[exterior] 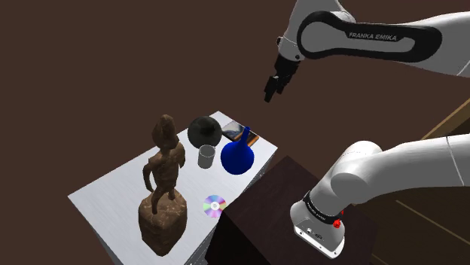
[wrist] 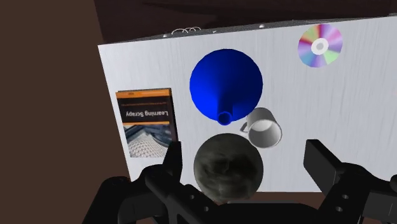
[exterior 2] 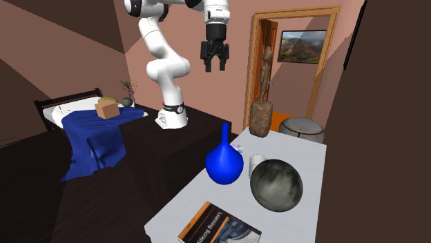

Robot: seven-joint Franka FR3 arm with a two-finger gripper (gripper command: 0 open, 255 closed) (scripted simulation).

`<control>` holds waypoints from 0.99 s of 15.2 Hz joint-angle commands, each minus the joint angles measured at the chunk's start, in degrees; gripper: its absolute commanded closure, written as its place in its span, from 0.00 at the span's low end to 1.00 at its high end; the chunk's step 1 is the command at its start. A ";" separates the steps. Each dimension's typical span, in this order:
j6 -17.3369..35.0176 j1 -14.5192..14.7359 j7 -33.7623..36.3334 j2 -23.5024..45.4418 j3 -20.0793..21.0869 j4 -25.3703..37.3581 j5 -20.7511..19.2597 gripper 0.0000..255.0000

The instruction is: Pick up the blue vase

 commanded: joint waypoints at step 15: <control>30.62 1.70 -7.32 25.54 -5.77 -7.44 3.64 0.00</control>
